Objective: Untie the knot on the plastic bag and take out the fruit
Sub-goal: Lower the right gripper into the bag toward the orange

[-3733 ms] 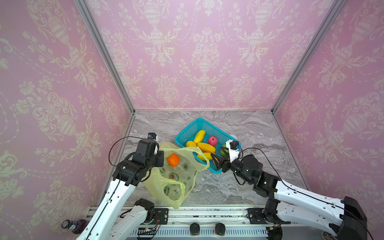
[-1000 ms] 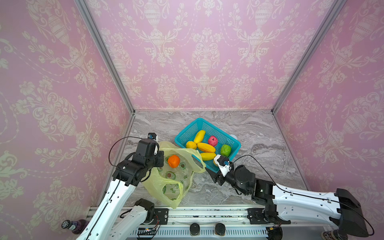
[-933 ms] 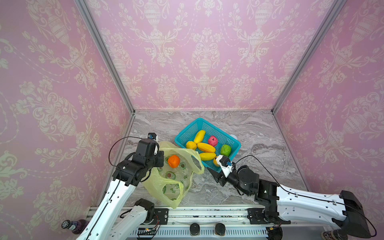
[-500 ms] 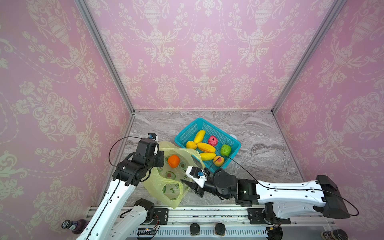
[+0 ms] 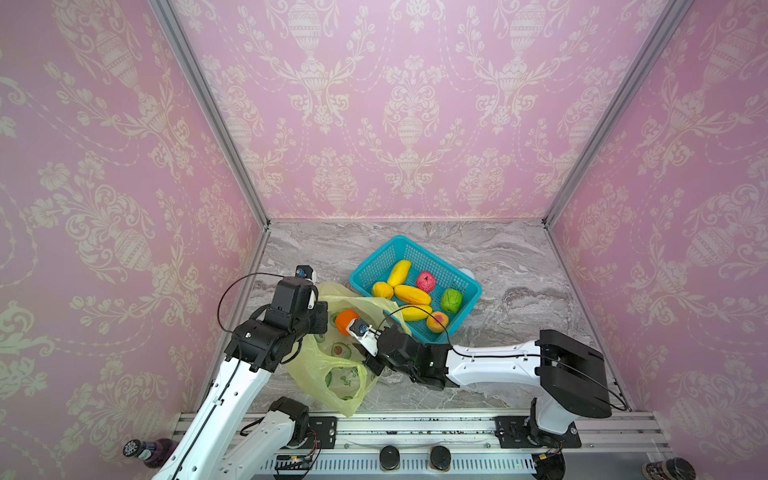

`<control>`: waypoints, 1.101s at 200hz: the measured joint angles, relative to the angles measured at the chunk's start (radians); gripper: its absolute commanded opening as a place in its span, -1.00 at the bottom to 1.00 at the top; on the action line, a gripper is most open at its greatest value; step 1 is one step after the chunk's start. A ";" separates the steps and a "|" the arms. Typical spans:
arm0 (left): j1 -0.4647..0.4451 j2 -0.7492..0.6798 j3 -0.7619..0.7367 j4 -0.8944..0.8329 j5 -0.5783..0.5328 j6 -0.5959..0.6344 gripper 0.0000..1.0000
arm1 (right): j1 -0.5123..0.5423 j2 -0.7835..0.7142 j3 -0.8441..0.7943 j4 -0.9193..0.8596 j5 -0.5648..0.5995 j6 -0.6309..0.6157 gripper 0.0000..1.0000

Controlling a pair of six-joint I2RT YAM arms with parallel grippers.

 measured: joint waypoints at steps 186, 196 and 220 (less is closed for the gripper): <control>0.000 0.000 0.000 0.000 0.003 0.000 -1.00 | -0.048 0.499 0.518 -0.274 0.256 0.101 0.58; 0.000 0.000 0.000 0.000 0.003 0.000 -1.00 | -0.051 0.498 0.518 -0.278 0.257 0.112 0.45; 0.000 0.000 0.000 0.000 0.003 0.000 -1.00 | -0.053 0.481 0.500 -0.270 0.250 0.110 0.21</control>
